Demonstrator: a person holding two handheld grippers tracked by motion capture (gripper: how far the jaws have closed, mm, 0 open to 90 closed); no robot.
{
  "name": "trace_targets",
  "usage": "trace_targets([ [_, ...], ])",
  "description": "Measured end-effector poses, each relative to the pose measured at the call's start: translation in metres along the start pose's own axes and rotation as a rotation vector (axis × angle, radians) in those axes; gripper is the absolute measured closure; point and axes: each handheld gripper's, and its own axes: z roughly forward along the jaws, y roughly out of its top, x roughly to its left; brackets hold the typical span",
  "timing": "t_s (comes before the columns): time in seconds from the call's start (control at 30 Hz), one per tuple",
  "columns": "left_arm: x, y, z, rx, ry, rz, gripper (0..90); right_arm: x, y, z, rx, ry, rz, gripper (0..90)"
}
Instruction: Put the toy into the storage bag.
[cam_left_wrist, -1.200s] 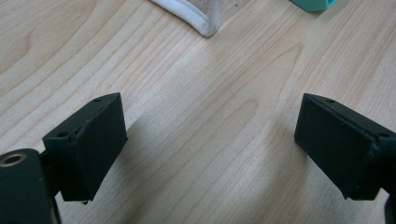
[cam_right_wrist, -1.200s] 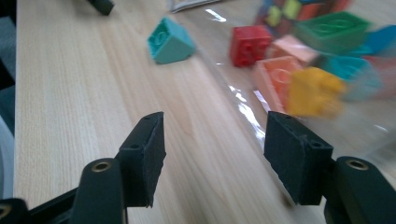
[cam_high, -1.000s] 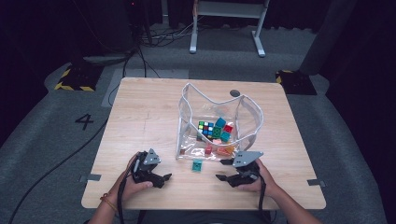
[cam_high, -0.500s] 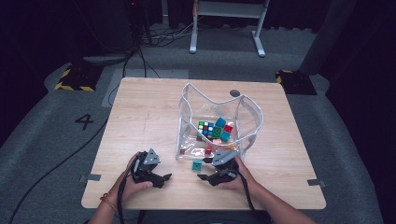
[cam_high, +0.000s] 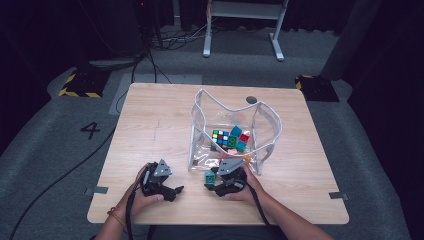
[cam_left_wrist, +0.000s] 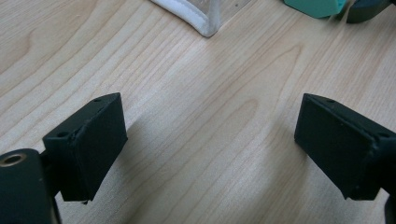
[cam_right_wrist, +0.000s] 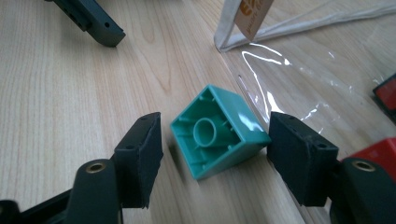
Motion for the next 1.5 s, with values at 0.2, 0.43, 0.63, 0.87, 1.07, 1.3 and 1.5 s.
trace_targets([
  [0.2, 0.000, 0.000, 0.000, -0.002, -0.002, 0.000, 9.3, 0.001, 0.004, 0.003, 0.016, 0.013, 0.033, 36.1],
  [0.43, 0.000, 0.000, 0.000, -0.003, -0.002, 0.001, 9.3, 0.000, 0.003, 0.005, 0.000, 0.033, 0.039, 38.3],
  [0.63, 0.000, 0.000, 0.000, -0.004, 0.001, 0.001, 9.3, -0.001, 0.003, 0.003, 0.023, 0.029, 0.005, 40.6],
  [0.87, 0.000, 0.000, 0.000, -0.004, 0.003, 0.000, 9.4, 0.007, 0.000, -0.002, 0.022, 0.061, 0.007, 40.7],
  [1.07, 0.000, 0.000, 0.000, -0.006, 0.003, -0.002, 9.4, 0.008, -0.008, -0.012, 0.003, 0.084, 0.003, 40.8],
  [1.3, 0.000, 0.000, -0.001, -0.003, 0.006, 0.005, 9.4, 0.008, -0.019, -0.029, 0.028, 0.055, 0.007, 40.9],
  [1.5, 0.000, -0.001, 0.000, -0.006, 0.007, 0.007, 9.4, -0.002, -0.023, -0.044, -0.015, 0.042, -0.016, 40.9],
])
